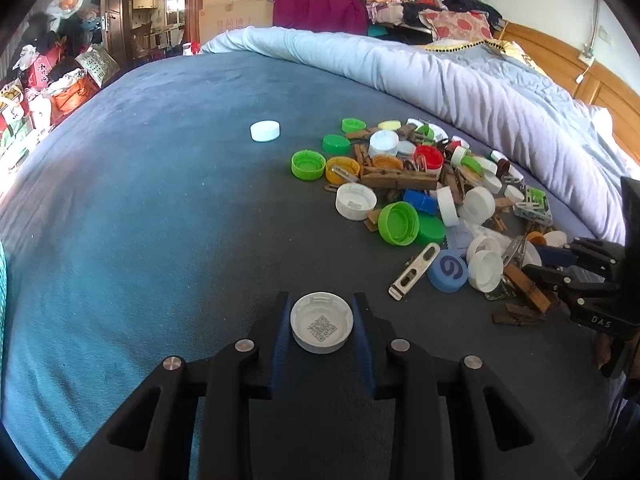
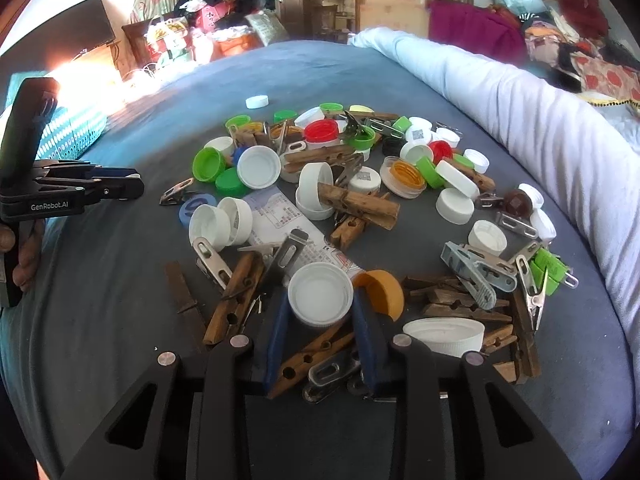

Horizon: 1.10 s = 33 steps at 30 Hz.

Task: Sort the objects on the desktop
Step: 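Grasp a plain white cap from the pile with the right gripper, then carry both white caps over the light-blue basket with both grippers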

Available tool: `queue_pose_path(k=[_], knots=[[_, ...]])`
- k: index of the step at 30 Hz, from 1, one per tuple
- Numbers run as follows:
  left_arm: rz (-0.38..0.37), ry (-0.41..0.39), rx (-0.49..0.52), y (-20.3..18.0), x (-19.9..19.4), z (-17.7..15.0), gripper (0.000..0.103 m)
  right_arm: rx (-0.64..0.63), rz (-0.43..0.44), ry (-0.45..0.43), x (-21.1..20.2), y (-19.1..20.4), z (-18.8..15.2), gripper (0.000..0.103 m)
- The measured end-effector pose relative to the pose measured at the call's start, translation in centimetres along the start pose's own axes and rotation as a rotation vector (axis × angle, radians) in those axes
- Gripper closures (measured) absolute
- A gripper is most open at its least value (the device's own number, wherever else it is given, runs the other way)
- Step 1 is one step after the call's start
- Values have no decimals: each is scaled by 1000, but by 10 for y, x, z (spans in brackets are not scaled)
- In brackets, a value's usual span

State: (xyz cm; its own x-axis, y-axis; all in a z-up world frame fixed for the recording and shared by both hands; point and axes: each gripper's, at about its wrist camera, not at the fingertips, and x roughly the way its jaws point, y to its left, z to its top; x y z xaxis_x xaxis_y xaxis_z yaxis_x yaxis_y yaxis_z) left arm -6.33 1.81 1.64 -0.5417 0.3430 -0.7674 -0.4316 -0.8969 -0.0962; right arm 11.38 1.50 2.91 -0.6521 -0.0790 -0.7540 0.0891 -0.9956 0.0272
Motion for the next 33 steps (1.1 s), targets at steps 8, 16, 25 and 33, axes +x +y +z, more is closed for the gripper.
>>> queue_pose_path(k=[8,16,25,33], knots=[[51,-28,12,-11,-19,3,73,12,2,-28,-13,4,2,73],[180,-78,13,-28,-69,15,73,66,8,-98,-62,13,11,73],[265,-164,-1,-25,-136,18,73,67,26,-167,-114,46,24,73],[275,-222,-8,-17,-181,13,73,50,54,-219,-143,77,36,73]])
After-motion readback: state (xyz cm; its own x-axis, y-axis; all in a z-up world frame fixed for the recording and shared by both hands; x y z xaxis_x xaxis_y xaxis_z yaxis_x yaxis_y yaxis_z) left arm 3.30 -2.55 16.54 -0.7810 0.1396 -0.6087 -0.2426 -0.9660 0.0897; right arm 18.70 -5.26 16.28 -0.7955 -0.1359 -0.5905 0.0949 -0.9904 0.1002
